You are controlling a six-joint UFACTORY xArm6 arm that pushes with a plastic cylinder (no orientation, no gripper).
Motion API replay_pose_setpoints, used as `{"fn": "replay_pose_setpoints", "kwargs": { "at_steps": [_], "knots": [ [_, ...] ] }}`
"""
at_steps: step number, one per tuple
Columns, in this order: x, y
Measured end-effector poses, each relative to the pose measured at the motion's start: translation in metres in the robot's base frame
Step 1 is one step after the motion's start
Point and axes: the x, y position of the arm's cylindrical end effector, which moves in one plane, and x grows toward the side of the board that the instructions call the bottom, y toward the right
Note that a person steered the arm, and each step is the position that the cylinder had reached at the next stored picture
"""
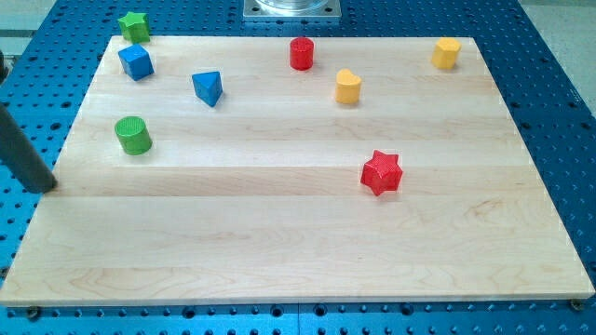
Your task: Put the green circle at the top left of the red star
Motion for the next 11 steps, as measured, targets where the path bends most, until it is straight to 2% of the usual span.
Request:
{"fn": "replay_pose_setpoints", "kwargs": {
  "at_steps": [1,2,3,4,5,7,9,10,11],
  "knots": [
    [-0.061,0.012],
    [-0.064,0.085],
    [-0.045,0.159],
    [-0.042,0.155],
    [-0.038,0.175],
    [-0.030,0.321],
    [-0.084,0.244],
    [-0.113,0.229],
    [-0.095,0.325]
  ]
}}
